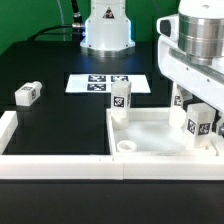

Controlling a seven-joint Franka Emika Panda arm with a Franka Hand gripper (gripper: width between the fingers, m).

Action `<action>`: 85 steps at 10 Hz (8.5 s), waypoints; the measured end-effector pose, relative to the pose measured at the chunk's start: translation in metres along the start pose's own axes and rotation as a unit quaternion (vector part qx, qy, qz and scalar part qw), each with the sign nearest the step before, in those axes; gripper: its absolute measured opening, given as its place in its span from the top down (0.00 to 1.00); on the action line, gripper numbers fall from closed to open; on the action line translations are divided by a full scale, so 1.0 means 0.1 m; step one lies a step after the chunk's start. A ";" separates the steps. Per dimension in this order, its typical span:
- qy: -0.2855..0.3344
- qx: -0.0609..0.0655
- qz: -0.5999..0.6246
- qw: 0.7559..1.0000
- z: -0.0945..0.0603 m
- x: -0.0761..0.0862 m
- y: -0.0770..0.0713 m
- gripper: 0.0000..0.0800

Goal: Assemble square table

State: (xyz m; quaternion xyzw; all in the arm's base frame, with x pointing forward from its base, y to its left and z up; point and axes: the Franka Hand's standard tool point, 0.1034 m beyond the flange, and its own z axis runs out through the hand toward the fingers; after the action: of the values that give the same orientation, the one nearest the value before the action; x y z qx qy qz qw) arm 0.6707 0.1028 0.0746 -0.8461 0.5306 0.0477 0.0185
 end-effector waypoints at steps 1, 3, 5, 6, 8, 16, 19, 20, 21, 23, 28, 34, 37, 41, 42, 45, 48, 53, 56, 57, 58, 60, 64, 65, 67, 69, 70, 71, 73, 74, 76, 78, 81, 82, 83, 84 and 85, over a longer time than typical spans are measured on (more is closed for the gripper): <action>0.001 0.000 -0.056 0.998 0.00 0.00 0.00 0.20; 0.003 0.002 -0.178 0.984 0.00 0.00 -0.01 0.19; 0.006 -0.001 -0.280 0.960 0.00 0.01 -0.01 0.19; 0.008 -0.004 -0.326 0.945 0.00 0.02 0.00 0.19; 0.011 -0.010 -0.426 0.905 0.02 0.04 0.01 0.19; 0.024 -0.027 -0.572 0.820 -0.01 0.08 0.00 0.51; 0.024 -0.026 -0.560 0.828 0.00 0.08 0.01 0.64; 0.025 -0.025 -0.528 0.848 0.00 0.08 0.01 0.64; 0.025 -0.024 -0.494 0.869 0.00 0.08 0.01 0.64; 0.024 -0.017 -0.406 0.913 -0.01 0.10 0.01 0.64; 0.008 0.008 -0.132 0.991 0.02 0.09 0.00 0.64; -0.010 0.016 0.108 0.994 0.02 0.08 -0.01 0.64; -0.011 0.016 0.144 0.989 0.02 0.07 -0.01 0.62; -0.009 0.016 0.054 0.998 0.01 0.07 -0.01 0.23; -0.008 0.016 0.009 1.000 0.01 0.06 -0.01 0.20; -0.005 0.016 -0.140 0.990 0.02 0.06 -0.01 0.19; -0.002 0.011 -0.268 0.963 0.07 0.08 0.01 0.19; 0.002 0.008 -0.423 0.906 0.07 0.10 0.02 0.19; 0.007 0.003 -0.507 0.862 0.07 0.12 0.03 0.19; 0.009 -0.001 -0.540 0.842 0.06 0.14 0.04 0.19; 0.010 -0.003 -0.562 0.827 0.07 0.15 0.04 0.19; 0.010 -0.003 -0.563 0.827 0.07 0.15 0.04 0.20; 0.010 -0.002 -0.557 0.830 0.06 0.15 0.04 0.64; 0.010 -0.002 -0.548 0.836 0.07 0.15 0.04 0.64; 0.010 -0.001 -0.524 0.852 0.07 0.15 0.04 0.64; 0.011 0.002 -0.424 0.906 0.07 0.13 0.03 0.64; 0.012 0.003 -0.388 0.922 0.07 0.11 0.02 0.64; 0.012 0.003 -0.334 0.942 0.07 0.09 0.01 0.64; 0.011 0.005 -0.241 0.971 0.07 0.06 0.00 0.64; 0.011 0.006 -0.188 0.982 0.07 0.05 -0.01 0.64; 0.010 0.008 -0.103 0.995 0.07 0.02 -0.02 0.64; 0.013 0.011 -0.020 1.000 0.08 -0.01 -0.04 0.64; 0.005 0.016 0.110 0.994 0.08 -0.01 -0.04 0.64; 0.003 0.022 0.145 0.989 0.08 0.01 -0.05 0.64; 0.004 0.026 0.153 0.988 0.08 0.01 -0.06 0.64; 0.004 0.027 0.153 0.988 0.08 0.01 -0.06 0.64; 0.004 0.026 0.149 0.988 0.08 0.01 -0.06 0.64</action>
Offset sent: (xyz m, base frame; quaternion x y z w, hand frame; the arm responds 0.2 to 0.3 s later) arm 0.0000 0.0008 -0.0010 -0.0090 0.0133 -0.2895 0.9571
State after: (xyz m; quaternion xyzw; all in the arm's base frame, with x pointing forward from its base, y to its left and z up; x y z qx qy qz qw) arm 0.6763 0.1051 0.0662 -0.7567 0.6523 0.0322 0.0312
